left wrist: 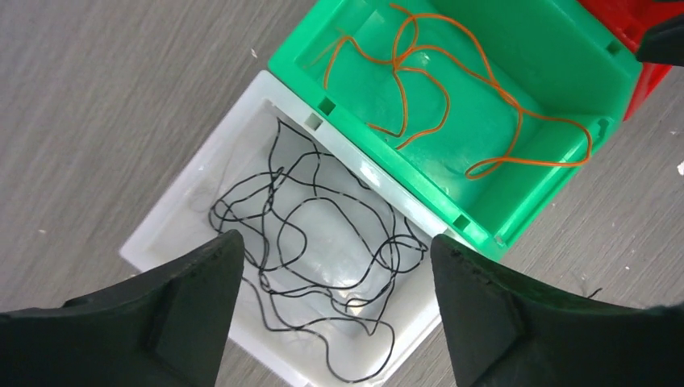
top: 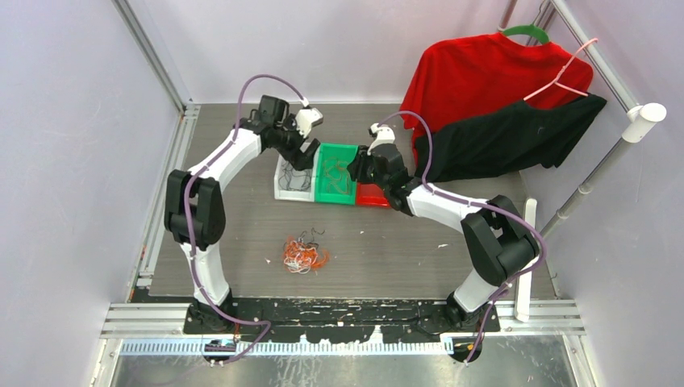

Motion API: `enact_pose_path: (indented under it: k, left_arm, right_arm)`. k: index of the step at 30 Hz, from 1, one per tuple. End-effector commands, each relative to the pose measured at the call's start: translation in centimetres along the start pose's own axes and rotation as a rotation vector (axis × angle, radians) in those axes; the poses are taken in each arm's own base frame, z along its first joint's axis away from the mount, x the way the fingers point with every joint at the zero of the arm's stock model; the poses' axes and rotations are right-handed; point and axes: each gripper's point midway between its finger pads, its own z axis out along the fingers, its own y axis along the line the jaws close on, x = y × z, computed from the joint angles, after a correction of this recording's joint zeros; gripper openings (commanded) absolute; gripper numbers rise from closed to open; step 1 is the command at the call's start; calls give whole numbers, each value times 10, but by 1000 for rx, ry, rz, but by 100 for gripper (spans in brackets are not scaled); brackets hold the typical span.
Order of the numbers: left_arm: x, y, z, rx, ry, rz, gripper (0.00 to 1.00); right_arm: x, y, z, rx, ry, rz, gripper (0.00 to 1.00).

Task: Untangle the cables
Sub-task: Adjust the cable in the bin.

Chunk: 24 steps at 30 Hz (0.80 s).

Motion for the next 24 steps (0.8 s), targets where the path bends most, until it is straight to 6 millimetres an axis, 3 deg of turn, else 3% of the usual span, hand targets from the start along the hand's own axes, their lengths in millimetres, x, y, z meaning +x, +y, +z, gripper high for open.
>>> enact_pose_path:
  k: [1,3,9,15,19,21,24]
  left_arm:
    - [-27,-9,-42,34,-37,54,87]
    - [-30,-11,-52,28,-37,67,93]
    - [-33,3,-94,-72,-24,9,98]
    - [-1,33,-147,-213,76,-226,100]
    - [19,37,-178,-260,72,-339,100]
    - [27,31,-188,-252,89,-356,99]
    - [39,8,-193,-171,124,-348,100]
  right_arm:
    - [-49,20,-12,-53,-105,-8,38]
    - [-50,22,-12,-56,-103,-5,37]
    - [-34,24,4,-34,-57,-18,33]
    - [8,45,28,1,55,-177,30]
    - [35,43,46,40,120,-202,28]
    - [32,50,47,26,111,-231,28]
    - [-4,69,32,-8,40,-262,33]
